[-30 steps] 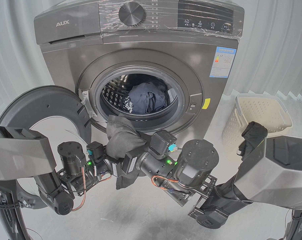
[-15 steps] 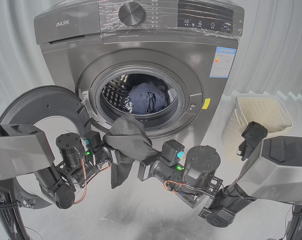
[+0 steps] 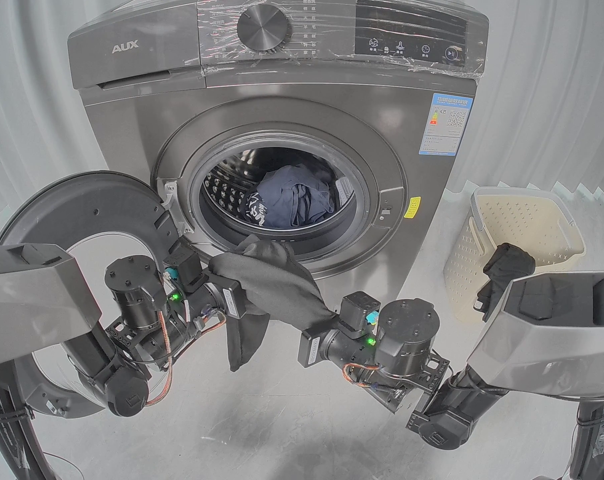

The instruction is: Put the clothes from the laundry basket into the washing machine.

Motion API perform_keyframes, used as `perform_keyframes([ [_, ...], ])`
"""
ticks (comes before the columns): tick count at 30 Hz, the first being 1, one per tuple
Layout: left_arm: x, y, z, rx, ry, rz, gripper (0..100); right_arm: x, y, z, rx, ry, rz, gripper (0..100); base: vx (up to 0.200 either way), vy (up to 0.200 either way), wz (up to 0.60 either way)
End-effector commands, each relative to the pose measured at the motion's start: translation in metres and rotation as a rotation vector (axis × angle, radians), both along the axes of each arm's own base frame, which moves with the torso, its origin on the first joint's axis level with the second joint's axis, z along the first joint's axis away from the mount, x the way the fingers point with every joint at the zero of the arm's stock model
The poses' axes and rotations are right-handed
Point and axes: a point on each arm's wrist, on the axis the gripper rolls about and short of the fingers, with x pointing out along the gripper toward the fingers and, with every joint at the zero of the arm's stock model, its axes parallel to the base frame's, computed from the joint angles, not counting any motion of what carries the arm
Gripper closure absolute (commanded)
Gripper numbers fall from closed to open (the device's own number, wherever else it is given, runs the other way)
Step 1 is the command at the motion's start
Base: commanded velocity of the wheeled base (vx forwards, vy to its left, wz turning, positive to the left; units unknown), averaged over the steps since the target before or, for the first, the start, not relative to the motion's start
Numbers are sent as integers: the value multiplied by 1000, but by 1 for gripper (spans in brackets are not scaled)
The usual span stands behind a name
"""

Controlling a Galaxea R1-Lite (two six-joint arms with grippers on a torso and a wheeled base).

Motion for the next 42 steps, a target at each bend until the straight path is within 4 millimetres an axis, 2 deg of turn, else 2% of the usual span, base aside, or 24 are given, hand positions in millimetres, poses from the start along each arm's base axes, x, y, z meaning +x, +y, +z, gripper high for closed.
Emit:
perform_keyframes([
  [1,-3,-1,5,-8,-13,-6,100,0,1,-2,-2,1,0,0,0,0,0],
  [6,-3,0,8,-13,-23,-4,100,-5,-2,1,-7,2,13,0,0,0,0],
  [9,-5,1,19,-27,-52,-3,100,-28,-23,-1,-98,23,67,0,0,0,0],
  [10,-5,1,19,-27,-52,-3,100,-28,-23,-1,-98,23,67,0,0,0,0],
  [11,-6,2,23,-31,-64,0,100,-44,-37,-6,-169,44,145,0,0,0,0],
  [15,-7,2,26,-36,-72,3,100,-56,-51,-5,-188,53,164,0,0,0,0],
  [23,-14,1,38,-55,-102,-11,100,-43,-84,19,-113,11,62,0,0,0,0],
  [25,-15,2,37,-52,-100,-9,100,-42,-89,19,-105,3,47,0,0,0,0],
  [26,-16,3,36,-49,-93,-5,100,-39,-100,16,-117,21,10,0,0,0,0],
  [28,-18,4,34,-46,-84,12,100,-40,-108,17,-116,28,-11,0,0,0,0],
  [34,-25,7,30,-23,-65,15,100,-32,-112,35,-60,-25,-51,0,0,0,0],
  [42,-26,10,35,12,-96,61,100,-20,-127,34,-61,-23,-123,0,0,0,0],
])
